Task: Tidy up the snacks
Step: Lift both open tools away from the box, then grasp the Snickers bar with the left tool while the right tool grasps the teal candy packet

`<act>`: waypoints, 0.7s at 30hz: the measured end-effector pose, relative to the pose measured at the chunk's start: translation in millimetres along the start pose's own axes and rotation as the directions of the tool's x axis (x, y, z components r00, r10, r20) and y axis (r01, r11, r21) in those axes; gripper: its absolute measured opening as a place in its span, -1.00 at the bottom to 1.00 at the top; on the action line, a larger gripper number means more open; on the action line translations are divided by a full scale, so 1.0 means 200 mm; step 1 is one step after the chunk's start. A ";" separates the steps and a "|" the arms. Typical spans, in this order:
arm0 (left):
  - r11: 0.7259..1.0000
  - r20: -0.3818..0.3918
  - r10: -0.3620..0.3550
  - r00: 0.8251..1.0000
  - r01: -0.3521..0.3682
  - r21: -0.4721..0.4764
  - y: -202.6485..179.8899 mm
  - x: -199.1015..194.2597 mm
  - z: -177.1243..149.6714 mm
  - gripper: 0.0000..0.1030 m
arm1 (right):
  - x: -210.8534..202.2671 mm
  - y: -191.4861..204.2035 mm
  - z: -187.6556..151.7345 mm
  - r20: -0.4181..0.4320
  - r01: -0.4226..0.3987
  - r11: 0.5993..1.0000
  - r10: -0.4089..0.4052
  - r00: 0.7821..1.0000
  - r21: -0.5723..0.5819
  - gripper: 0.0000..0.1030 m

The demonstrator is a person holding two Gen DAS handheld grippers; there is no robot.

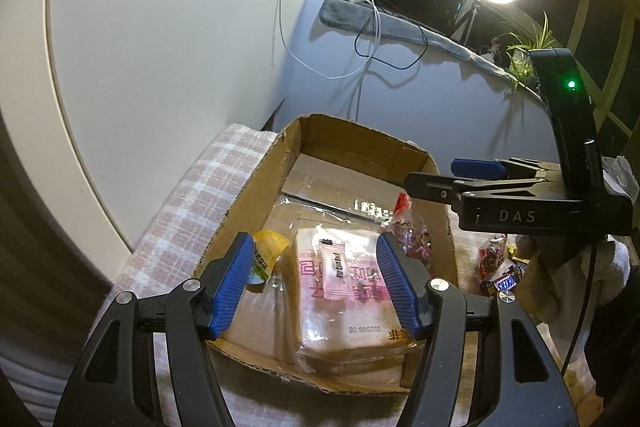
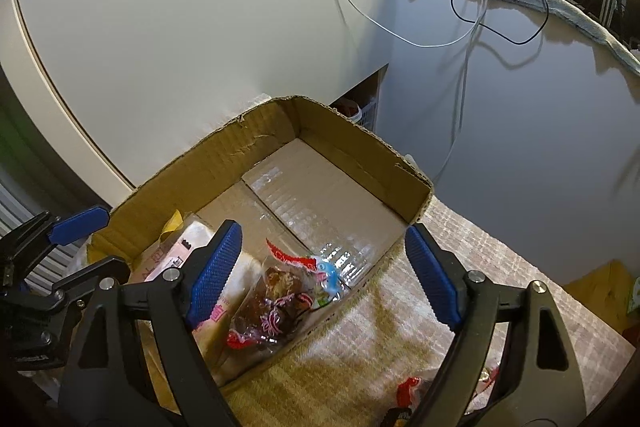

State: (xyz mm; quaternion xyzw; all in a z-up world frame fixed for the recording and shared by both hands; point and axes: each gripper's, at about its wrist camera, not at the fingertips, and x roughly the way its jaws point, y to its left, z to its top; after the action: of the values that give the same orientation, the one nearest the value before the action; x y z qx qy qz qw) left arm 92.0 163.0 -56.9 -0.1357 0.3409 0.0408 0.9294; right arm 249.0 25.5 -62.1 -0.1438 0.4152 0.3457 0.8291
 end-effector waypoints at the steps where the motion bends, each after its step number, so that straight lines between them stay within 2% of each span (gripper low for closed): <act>1: 1.000 0.001 -0.001 1.000 0.001 0.002 -0.01 0.00 0.00 0.23 | -0.01 0.00 0.00 0.002 -0.001 1.000 0.001 1.000 0.001 0.67; 12: 0.998 0.012 -0.042 0.999 0.041 0.036 -0.13 -0.07 -0.04 0.23 | -0.24 -0.09 -0.13 0.025 0.022 1.000 -0.022 0.999 0.021 0.67; 21: 0.992 -0.003 -0.090 0.996 0.090 0.083 -0.29 -0.07 -0.07 0.23 | -0.49 -0.28 -0.42 0.024 0.061 0.995 -0.063 0.998 0.079 0.67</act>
State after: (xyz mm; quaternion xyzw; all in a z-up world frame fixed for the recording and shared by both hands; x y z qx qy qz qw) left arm 81.2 103.1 -44.8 -0.1120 0.3354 -0.0155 0.9353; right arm 198.0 -104.2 -39.3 -0.1193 0.4127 0.3051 0.8499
